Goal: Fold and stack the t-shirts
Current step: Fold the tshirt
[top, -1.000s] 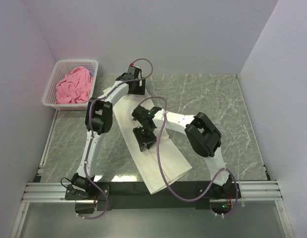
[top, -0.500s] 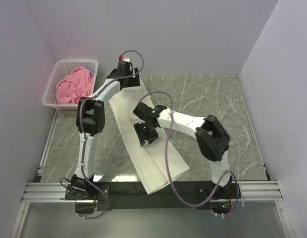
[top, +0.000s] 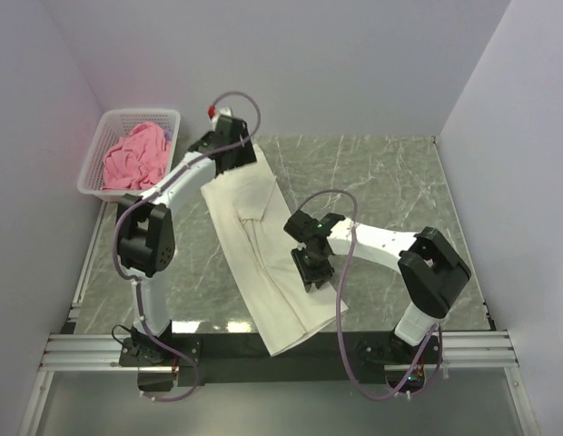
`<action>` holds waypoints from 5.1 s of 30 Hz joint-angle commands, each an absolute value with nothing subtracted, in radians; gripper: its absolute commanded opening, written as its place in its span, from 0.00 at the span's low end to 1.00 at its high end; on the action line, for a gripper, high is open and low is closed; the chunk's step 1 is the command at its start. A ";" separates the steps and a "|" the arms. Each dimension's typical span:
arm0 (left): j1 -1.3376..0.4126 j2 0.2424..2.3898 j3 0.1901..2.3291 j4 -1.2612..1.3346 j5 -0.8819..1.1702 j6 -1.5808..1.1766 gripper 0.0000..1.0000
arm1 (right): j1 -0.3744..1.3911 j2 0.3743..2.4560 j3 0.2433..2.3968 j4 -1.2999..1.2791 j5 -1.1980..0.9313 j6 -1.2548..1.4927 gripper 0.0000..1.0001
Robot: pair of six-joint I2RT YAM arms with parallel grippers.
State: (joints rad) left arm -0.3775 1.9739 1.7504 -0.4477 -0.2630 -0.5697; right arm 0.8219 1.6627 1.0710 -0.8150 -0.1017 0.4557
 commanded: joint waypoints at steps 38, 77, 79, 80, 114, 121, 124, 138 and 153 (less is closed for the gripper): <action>-0.319 2.416 2.045 -0.414 -0.086 -0.603 0.88 | 0.822 1.709 1.100 -0.801 -0.305 0.549 0.45; -0.997 1.166 0.695 -0.730 -0.190 -1.390 0.80 | 0.615 1.216 0.660 -0.486 -0.209 0.641 0.57; -1.003 1.186 0.677 -0.690 -0.152 -1.391 0.80 | 0.630 1.226 0.655 -0.485 -0.195 0.660 0.57; -1.009 1.213 0.670 -0.684 -0.143 -1.397 0.79 | 0.640 1.232 0.650 -0.483 -0.187 0.672 0.56; -1.129 1.408 0.700 -0.742 -0.063 -1.401 0.37 | 0.787 1.427 0.673 -0.569 -0.137 0.709 0.46; -1.129 1.401 0.684 -0.732 -0.051 -1.405 0.32 | 0.792 1.405 0.667 -0.617 -0.129 0.701 0.46; -1.129 1.407 0.687 -0.732 -0.051 -1.401 0.28 | 0.793 1.408 0.669 -0.632 -0.129 0.693 0.47; -1.135 1.342 0.698 -0.814 -0.046 -1.407 0.01 | 0.795 1.353 0.692 -0.713 -0.112 0.661 0.00; -1.255 1.201 0.672 -0.833 0.060 -1.419 0.01 | 0.798 1.169 0.692 -0.844 -0.179 0.647 0.00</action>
